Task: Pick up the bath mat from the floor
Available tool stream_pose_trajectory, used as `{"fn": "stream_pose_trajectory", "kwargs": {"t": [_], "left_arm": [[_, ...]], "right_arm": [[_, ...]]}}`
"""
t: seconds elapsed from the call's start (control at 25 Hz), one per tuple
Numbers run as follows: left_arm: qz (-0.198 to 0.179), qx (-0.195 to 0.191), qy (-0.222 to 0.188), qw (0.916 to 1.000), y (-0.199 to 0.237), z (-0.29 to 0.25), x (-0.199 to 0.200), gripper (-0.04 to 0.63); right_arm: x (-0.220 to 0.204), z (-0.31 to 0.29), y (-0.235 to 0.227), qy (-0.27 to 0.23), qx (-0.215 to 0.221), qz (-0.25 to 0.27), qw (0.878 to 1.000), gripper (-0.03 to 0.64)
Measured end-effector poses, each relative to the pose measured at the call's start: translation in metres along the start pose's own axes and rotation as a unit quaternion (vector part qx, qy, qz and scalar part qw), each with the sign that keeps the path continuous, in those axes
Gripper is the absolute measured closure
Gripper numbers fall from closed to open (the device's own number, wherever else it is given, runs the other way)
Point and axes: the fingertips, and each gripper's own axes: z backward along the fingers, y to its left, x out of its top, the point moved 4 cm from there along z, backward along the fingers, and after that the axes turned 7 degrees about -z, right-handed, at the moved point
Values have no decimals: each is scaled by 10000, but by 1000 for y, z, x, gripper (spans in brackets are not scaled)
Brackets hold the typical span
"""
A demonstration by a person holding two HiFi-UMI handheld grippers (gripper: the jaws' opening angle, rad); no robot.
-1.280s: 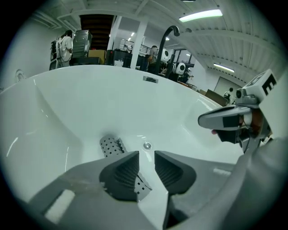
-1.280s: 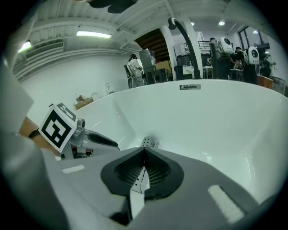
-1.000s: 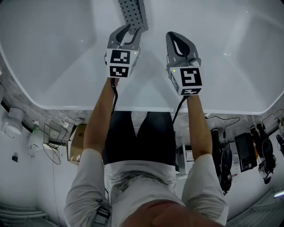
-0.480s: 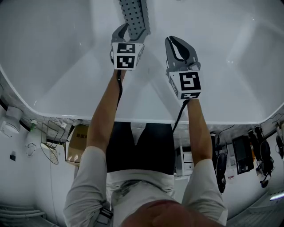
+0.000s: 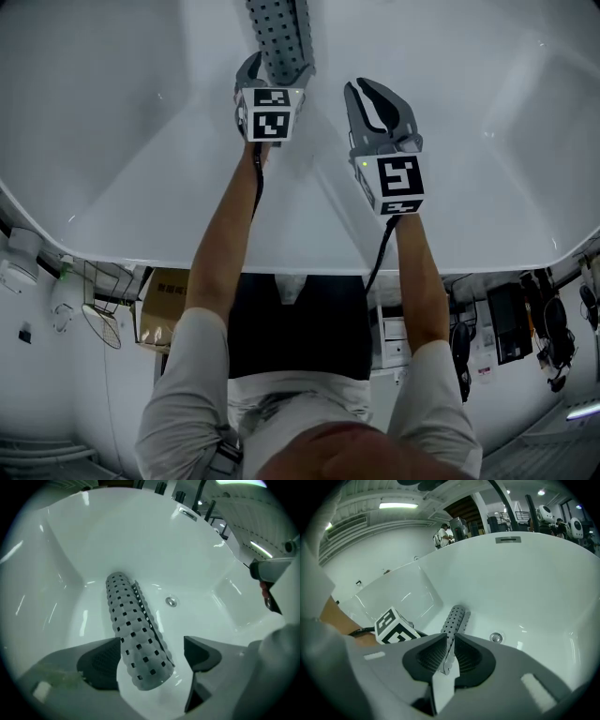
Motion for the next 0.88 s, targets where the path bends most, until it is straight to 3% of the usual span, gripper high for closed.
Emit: {"fn": "stream_pose_trajectory", "kwargs": {"t": [0.08,0.88], "left_arm": [[204,-15,107,9997,2,-11,-3,140],[778,303,129,9964,15,-84,-32,12]], "right_arm": [[-3,-3,0,53,13,26,10000,565],[-29,-39,-7,249,174,71,9995,560]]}}
